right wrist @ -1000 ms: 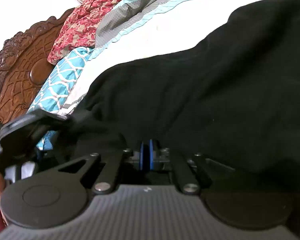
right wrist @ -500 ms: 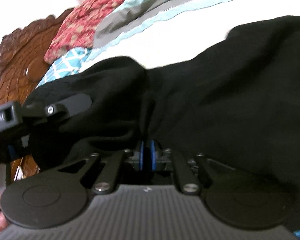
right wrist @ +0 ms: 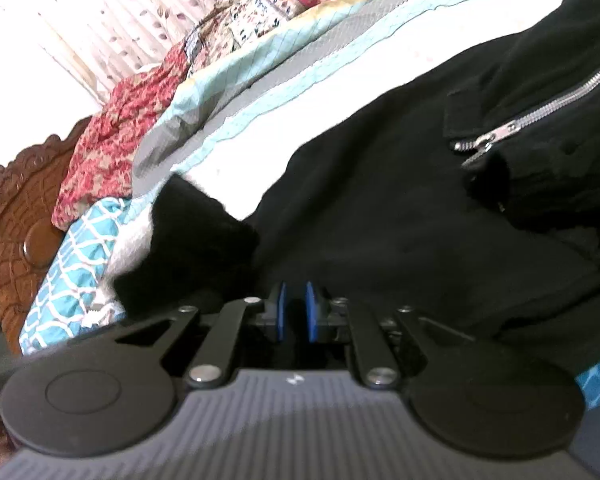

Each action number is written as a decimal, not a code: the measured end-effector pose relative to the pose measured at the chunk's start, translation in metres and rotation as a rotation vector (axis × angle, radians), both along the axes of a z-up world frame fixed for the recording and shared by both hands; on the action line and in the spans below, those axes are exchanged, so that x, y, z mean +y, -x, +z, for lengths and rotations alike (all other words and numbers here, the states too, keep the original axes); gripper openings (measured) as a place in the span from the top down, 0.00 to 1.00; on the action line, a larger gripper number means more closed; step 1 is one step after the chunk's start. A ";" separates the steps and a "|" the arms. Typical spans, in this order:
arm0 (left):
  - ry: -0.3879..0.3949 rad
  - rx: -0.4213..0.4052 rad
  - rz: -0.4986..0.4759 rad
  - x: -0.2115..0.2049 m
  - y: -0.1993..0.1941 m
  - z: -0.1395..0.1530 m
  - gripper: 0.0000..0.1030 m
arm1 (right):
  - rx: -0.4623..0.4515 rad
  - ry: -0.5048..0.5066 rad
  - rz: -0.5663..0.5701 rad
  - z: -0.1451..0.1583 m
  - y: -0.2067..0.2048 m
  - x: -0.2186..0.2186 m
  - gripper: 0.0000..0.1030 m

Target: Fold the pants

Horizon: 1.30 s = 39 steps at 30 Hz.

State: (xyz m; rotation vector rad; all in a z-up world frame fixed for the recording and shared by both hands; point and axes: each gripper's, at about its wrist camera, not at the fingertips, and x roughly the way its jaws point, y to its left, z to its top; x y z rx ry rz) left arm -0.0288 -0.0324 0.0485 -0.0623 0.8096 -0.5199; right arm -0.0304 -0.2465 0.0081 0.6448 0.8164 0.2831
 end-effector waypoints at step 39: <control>0.287 0.207 0.224 0.085 -0.012 -0.016 0.34 | -0.004 -0.020 0.270 0.030 -0.001 0.045 0.70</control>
